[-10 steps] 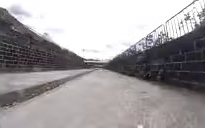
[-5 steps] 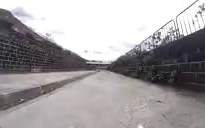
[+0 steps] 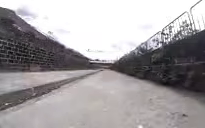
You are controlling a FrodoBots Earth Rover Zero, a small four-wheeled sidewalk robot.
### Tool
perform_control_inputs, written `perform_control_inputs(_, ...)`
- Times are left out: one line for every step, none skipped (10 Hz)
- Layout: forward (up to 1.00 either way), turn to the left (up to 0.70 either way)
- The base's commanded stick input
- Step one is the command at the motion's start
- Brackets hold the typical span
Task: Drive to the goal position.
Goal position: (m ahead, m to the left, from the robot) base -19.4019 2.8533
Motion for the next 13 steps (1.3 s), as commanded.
perform_control_inputs(1.0, 0.0)
perform_control_inputs(1.0, 0.0)
perform_control_inputs(1.0, 0.0)
perform_control_inputs(1.0, 0.0)
perform_control_inputs(1.0, 0.0)
perform_control_inputs(1.0, 0.0)
perform_control_inputs(1.0, 0.0)
perform_control_inputs(1.0, 0.0)
perform_control_inputs(1.0, 0.0)
perform_control_inputs(1.0, 0.0)
perform_control_inputs(1.0, 0.0)
perform_control_inputs(1.0, -0.04)
perform_control_inputs(1.0, -0.2)
